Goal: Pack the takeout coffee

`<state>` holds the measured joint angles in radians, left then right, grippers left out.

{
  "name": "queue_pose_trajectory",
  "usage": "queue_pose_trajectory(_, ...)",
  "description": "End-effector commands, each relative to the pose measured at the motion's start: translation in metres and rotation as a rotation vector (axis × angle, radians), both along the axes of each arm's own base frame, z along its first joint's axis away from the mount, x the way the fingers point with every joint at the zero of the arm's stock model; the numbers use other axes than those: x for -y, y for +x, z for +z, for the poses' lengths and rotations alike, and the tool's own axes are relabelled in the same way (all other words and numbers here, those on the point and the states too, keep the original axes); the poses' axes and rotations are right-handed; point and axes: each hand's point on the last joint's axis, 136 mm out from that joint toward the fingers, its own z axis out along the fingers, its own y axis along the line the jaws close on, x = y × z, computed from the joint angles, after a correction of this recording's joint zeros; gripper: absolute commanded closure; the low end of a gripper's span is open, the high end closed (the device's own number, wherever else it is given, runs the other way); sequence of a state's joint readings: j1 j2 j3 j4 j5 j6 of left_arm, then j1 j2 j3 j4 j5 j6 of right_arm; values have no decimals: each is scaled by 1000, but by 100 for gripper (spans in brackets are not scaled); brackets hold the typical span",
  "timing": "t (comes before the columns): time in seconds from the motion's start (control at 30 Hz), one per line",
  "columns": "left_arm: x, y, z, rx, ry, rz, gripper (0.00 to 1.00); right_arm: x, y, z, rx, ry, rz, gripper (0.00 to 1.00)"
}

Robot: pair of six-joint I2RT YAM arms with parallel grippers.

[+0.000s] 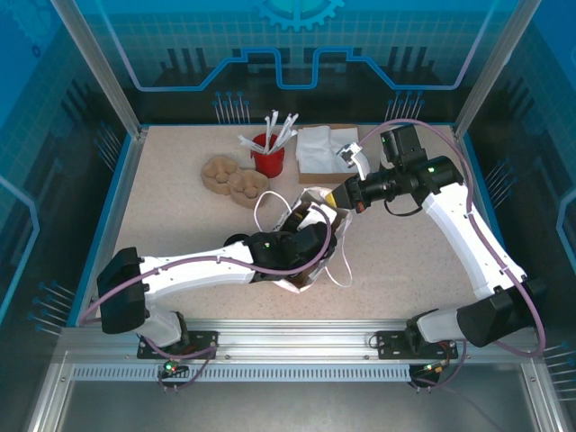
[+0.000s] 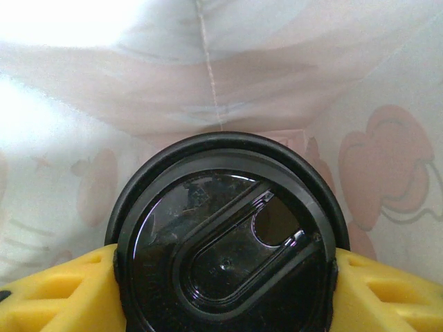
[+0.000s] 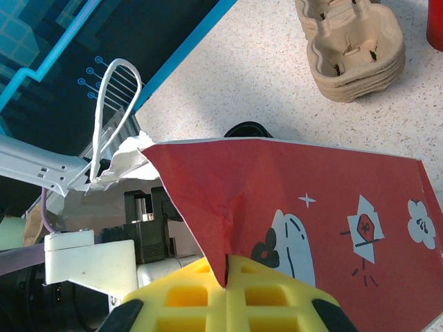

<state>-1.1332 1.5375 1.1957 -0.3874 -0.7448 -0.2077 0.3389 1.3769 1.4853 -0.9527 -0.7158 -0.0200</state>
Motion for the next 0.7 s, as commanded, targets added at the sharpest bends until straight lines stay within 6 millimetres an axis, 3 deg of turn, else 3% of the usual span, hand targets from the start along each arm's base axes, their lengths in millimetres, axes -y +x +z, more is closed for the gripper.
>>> queue_pose_trajectory(0.0, -5, 5, -4, -1, 22, 32, 38, 0, -2, 8, 3, 25, 18, 100)
queue_pose_trajectory(0.67, -13, 3, -27, -173, 27, 119, 38, -3, -9, -19, -128, 57, 10, 100)
